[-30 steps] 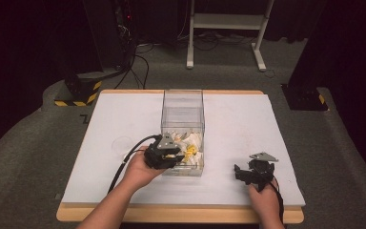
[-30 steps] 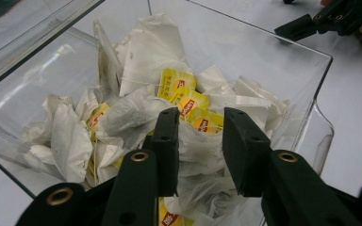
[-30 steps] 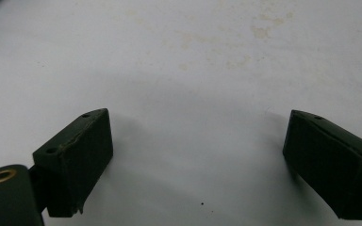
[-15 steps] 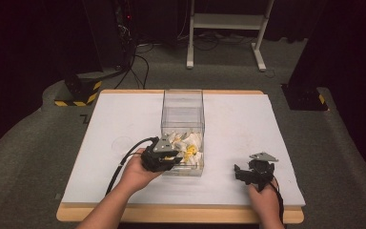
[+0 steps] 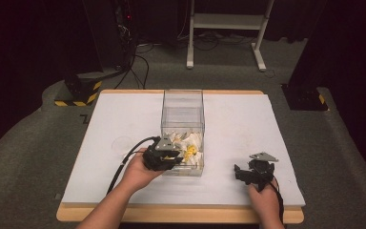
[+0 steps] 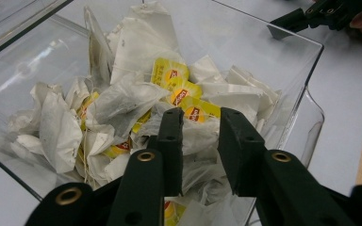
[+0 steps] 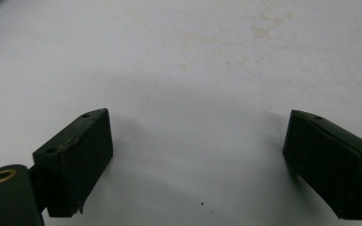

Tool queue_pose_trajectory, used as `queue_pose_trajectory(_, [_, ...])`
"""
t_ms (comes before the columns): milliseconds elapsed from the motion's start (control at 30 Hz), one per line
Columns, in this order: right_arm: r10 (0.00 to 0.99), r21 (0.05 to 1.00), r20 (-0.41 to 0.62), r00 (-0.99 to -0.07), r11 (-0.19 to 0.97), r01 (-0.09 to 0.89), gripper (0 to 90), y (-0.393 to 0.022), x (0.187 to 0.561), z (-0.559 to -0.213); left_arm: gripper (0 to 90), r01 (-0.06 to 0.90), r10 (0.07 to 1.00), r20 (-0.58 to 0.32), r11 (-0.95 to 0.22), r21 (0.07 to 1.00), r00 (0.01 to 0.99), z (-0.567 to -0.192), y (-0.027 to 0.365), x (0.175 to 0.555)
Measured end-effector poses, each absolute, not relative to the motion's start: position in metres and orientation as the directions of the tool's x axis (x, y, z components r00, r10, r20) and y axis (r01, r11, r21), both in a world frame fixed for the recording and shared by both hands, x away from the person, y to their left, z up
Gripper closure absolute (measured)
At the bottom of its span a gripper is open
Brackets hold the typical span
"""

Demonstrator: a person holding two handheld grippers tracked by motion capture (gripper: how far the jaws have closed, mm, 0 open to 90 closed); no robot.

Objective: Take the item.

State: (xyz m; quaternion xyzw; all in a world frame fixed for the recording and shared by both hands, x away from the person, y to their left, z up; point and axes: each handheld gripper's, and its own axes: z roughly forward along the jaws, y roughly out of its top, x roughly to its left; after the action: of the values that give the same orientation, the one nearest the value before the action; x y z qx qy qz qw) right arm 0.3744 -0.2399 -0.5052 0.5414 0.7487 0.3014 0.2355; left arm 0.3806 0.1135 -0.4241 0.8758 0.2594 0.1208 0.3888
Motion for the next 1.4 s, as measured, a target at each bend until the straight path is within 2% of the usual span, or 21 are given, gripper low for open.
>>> queue_pose_trajectory(133, [0.953, 0.706, -0.026, -0.303, 0.232, 0.669, 8.9, -0.24, 0.374, -0.505, 83.0, 0.36, 0.553, 0.004, -0.549, 0.755, 0.833, -0.423, 0.114, 0.381])
queue_pose_trajectory(333, [0.953, 0.706, -0.027, -0.302, 0.232, 0.669, 8.9, -0.24, 0.374, -0.505, 89.6, 0.351, 0.551, 0.011, -0.546, 0.761, 0.834, -0.422, 0.115, 0.38])
queue_pose_trajectory(733, [0.953, 0.706, -0.026, -0.302, 0.232, 0.669, 8.9, -0.24, 0.374, -0.505, 90.0, 0.355, 0.556, -0.021, -0.5, 0.79, 0.831, -0.42, 0.124, 0.376])
queue_pose_trajectory(1067, [0.953, 0.706, -0.026, -0.302, 0.232, 0.669, 8.9, -0.24, 0.374, -0.505, 90.0, 0.376, 0.598, -0.044, -0.444, 0.814, 0.8, -0.419, 0.143, 0.367])
queue_pose_trajectory(1300, [0.953, 0.706, -0.027, -0.303, 0.232, 0.669, 8.9, -0.24, 0.374, -0.505, 89.9, 0.377, 0.6, -0.013, -0.486, 0.789, 0.8, -0.428, 0.134, 0.373])
queue_pose_trajectory(1400, [0.953, 0.706, -0.026, -0.303, 0.232, 0.669, 8.9, -0.24, 0.374, -0.505, 82.2, 0.373, 0.598, 0.0, -0.5, 0.782, 0.802, -0.431, 0.128, 0.374])
